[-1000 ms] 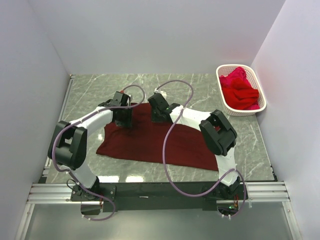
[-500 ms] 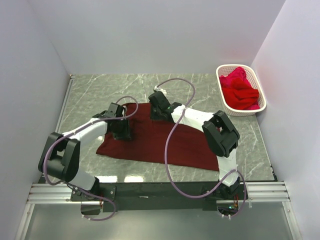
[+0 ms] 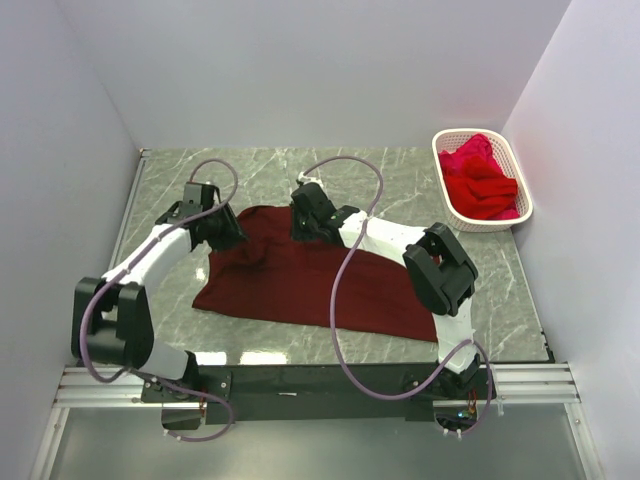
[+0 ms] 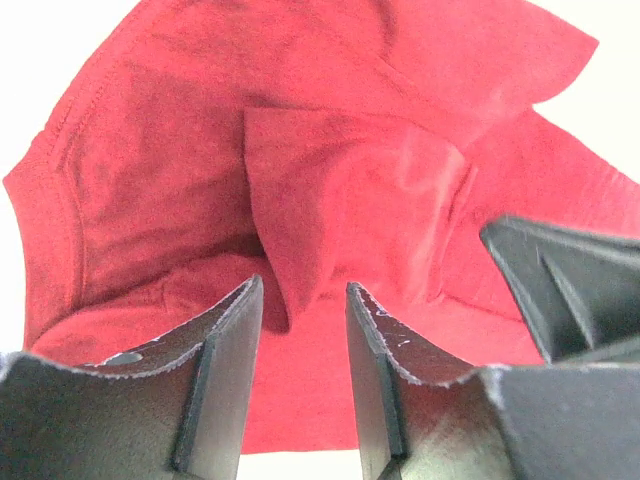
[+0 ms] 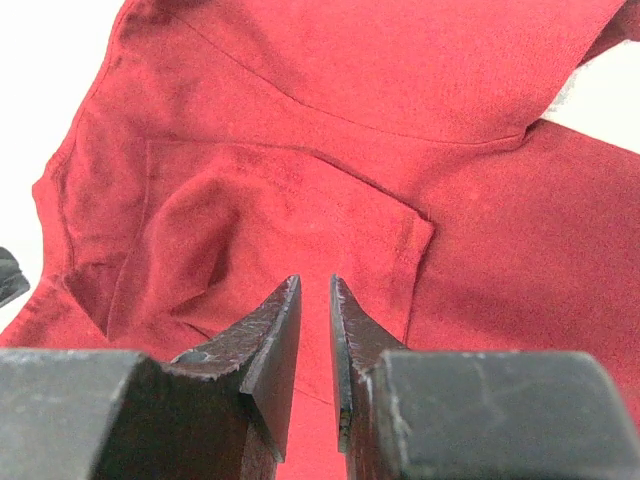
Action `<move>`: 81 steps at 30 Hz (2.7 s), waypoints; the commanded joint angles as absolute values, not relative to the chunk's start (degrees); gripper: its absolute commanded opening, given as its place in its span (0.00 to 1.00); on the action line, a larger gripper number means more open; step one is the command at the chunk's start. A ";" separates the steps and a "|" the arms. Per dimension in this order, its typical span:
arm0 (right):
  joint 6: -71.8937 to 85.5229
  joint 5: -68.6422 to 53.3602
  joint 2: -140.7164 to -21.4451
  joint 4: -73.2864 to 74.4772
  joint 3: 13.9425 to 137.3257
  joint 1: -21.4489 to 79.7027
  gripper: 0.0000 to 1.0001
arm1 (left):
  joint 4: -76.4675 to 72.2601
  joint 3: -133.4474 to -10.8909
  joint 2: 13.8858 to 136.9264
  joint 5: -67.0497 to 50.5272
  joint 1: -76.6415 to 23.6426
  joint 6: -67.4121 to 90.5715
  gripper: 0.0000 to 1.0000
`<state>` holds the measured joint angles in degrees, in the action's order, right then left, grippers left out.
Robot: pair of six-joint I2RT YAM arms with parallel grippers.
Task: Fold and stack the t-shirts
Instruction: Fold the tshirt
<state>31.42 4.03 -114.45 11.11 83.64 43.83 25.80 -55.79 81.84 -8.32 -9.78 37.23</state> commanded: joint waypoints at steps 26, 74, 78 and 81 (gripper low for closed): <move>30.76 5.01 -111.45 9.32 82.53 44.03 0.25 | 10.21 -53.53 97.82 -14.50 -7.38 55.63 0.42; 36.12 1.76 -120.22 12.74 94.65 31.03 0.48 | 20.48 -92.01 118.91 -14.91 -6.51 31.64 0.65; 37.88 0.80 -124.18 16.08 101.23 30.67 0.50 | 21.00 -95.61 122.86 -19.85 -6.24 30.68 0.68; 39.19 0.18 -125.86 18.10 102.22 30.67 0.50 | 21.36 -97.03 125.24 -21.62 -6.24 29.71 0.69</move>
